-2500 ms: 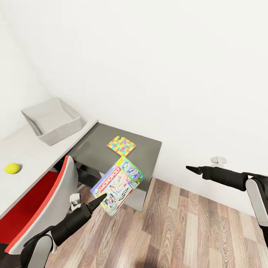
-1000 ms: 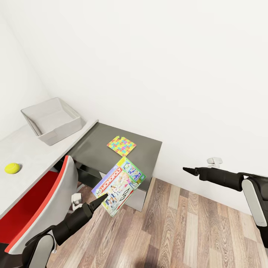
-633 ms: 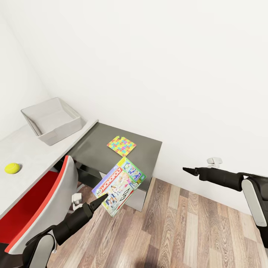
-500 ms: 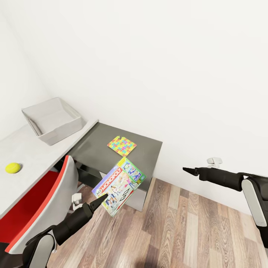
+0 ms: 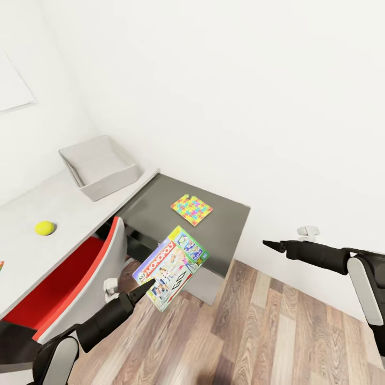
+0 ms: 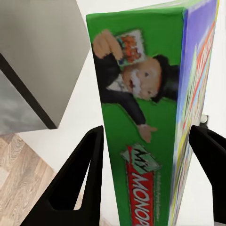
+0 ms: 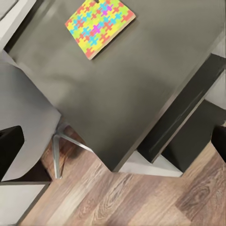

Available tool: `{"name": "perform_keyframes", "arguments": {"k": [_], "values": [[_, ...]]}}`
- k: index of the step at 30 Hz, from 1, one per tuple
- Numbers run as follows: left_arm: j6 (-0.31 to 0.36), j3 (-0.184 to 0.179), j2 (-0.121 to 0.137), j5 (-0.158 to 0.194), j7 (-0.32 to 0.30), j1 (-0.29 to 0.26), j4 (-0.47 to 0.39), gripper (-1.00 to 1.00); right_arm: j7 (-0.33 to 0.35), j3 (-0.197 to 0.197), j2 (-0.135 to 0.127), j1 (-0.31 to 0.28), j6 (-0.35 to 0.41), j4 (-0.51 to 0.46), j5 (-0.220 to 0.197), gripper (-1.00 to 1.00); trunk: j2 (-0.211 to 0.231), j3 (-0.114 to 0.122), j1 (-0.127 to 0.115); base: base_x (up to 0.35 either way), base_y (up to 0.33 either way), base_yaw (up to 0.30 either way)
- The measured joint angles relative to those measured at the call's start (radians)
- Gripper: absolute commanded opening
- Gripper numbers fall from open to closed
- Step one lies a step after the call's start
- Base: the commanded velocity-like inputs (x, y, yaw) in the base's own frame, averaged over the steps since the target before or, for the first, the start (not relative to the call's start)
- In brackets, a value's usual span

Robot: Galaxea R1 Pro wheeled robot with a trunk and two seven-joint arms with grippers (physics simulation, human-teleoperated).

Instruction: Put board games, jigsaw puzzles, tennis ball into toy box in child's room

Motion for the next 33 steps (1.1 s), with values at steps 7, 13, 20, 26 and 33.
{"name": "perform_keyframes", "arguments": {"k": [7,13,20,26,33], "values": [[-0.001,0.001,0.001,-0.003,0.000,0.000,0.007,-1.00,-0.001,-0.002,0.000,0.000,0.000,0.000,0.001,1.00,0.000,0.000,0.000,0.000,0.000,0.289],[-0.002,0.000,-0.003,-0.004,0.002,0.000,0.010,-1.00,-0.001,-0.005,0.000,0.000,0.000,0.000,0.001,1.00,0.000,0.000,0.000,0.000,0.000,0.296],[-0.007,-0.001,-0.005,-0.005,0.002,0.001,0.011,-1.00,-0.001,-0.008,0.000,0.000,0.000,0.000,0.001,1.00,0.000,0.000,0.000,0.000,0.000,0.298],[-0.009,-0.016,-0.007,-0.005,0.015,0.001,0.011,-1.00,-0.002,-0.007,0.000,0.000,0.000,0.000,0.001,1.00,0.000,0.000,0.000,0.000,0.000,0.299],[-0.007,-0.050,-0.008,0.004,0.064,-0.001,0.007,-1.00,-0.002,-0.007,0.000,0.000,0.000,0.000,0.002,1.00,0.000,0.000,0.000,0.000,0.000,0.299]]}}
